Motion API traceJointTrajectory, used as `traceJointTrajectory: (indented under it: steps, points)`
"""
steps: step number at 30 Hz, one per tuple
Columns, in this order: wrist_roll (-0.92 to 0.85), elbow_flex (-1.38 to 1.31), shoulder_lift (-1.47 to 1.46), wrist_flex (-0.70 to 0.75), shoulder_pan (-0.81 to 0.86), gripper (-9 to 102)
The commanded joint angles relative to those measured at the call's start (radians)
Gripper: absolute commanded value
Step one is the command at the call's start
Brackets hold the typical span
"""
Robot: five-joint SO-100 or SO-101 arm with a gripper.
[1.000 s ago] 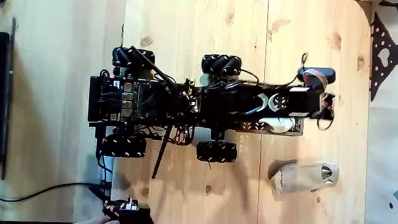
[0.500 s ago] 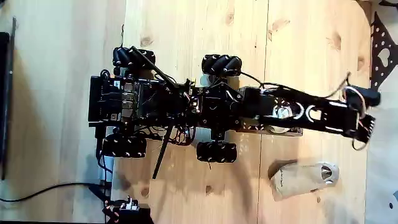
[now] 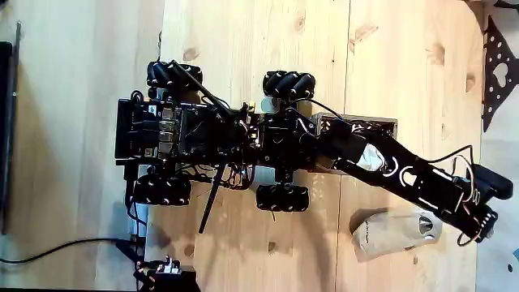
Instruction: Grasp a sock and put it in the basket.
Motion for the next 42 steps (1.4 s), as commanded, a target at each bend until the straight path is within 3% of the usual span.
traceJointTrajectory:
  steps: [1,5,15,21,28,35,42]
  points:
    - [0.003,-0.043,0.048,-0.029,0.003,7]
    - [0.005,-0.046,0.120,0.005,-0.026,7]
    - [0.005,-0.207,0.265,0.284,-0.077,7]
    - [-0.011,-0.207,0.368,0.350,-0.049,6]
    - [-0.202,-0.206,0.497,0.428,0.038,7]
    - [-0.103,-0.207,0.491,0.353,0.114,7]
    - [-0.114,-0.209,0.345,0.273,0.233,6]
